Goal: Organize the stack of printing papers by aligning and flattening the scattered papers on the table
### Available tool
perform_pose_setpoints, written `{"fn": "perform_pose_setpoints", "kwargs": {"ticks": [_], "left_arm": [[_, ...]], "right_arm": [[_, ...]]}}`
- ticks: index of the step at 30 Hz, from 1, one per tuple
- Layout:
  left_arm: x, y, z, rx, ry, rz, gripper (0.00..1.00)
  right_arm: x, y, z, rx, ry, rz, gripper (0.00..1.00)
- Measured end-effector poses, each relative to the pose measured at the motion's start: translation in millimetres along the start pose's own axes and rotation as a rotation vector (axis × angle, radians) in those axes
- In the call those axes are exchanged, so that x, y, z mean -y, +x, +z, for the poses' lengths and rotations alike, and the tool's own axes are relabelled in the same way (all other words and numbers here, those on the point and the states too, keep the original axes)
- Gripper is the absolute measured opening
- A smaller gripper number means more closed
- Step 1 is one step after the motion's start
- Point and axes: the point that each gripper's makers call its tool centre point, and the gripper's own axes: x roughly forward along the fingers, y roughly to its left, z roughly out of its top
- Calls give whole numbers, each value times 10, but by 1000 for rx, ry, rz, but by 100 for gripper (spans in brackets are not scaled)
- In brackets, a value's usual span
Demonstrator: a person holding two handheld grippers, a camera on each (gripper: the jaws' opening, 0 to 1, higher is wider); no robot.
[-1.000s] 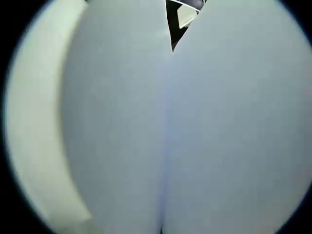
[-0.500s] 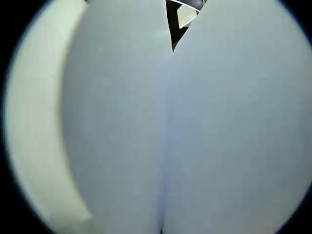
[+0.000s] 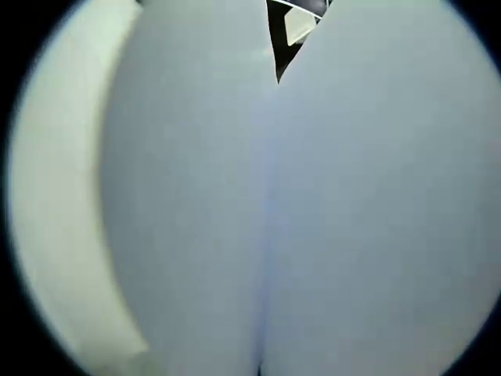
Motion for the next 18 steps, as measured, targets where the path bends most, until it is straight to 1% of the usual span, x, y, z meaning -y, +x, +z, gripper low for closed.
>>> {"fn": "perform_pose_setpoints", "kwargs": {"ticks": [4, 7, 18], "left_arm": [[-3, -1, -2, 0, 0, 1, 6], [-5, -1, -2, 0, 0, 1, 6], [-9, -2, -5, 0, -2, 3, 6]], "right_arm": [[131, 14, -71, -26, -28, -39, 90], [212, 19, -123, -42, -30, -57, 90], [364, 34, -223, -71, -45, -100, 90]]}}
